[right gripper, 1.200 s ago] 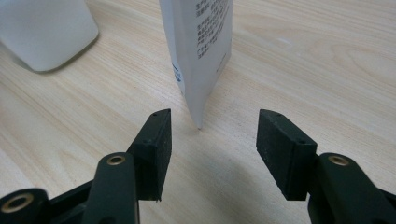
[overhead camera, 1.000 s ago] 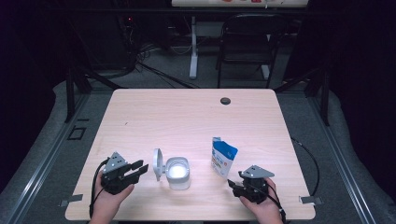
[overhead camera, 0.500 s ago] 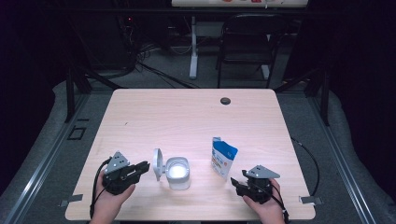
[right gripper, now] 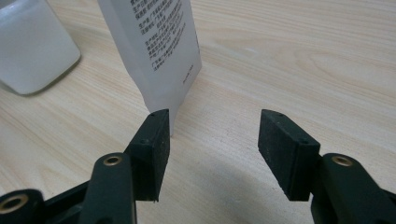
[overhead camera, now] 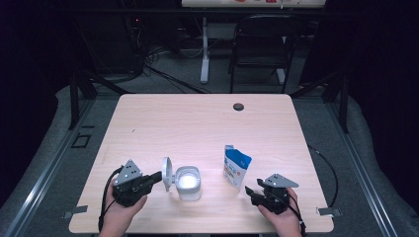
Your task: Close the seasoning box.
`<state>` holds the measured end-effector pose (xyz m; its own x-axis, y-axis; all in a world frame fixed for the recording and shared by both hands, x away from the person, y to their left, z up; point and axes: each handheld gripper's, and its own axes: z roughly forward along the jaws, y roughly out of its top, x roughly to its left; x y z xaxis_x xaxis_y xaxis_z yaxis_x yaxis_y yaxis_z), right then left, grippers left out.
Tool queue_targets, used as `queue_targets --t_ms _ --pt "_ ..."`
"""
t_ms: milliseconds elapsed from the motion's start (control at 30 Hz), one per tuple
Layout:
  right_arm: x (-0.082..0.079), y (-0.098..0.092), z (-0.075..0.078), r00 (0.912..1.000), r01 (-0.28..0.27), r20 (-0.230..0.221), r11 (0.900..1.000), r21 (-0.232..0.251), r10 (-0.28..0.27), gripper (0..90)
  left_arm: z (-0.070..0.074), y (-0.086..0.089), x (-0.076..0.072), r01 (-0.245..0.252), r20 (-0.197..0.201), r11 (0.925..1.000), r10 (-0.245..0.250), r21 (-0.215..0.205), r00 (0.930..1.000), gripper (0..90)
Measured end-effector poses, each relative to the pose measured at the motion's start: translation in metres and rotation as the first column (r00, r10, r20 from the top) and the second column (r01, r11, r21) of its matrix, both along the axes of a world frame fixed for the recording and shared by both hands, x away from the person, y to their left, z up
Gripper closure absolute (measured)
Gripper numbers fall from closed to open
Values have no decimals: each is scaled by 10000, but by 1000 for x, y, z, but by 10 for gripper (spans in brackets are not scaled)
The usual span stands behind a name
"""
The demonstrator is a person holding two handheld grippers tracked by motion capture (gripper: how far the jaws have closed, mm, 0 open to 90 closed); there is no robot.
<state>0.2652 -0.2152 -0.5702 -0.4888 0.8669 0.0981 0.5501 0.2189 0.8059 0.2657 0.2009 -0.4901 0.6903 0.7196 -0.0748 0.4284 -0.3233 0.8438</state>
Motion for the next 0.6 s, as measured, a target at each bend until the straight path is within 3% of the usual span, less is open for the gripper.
queue_targets --t_ms 600 --pt "1 3 -3 10000 -56 -58 10000 -17 56 439 2 -16 0 414 38 9991 -413 -123 9991 900"
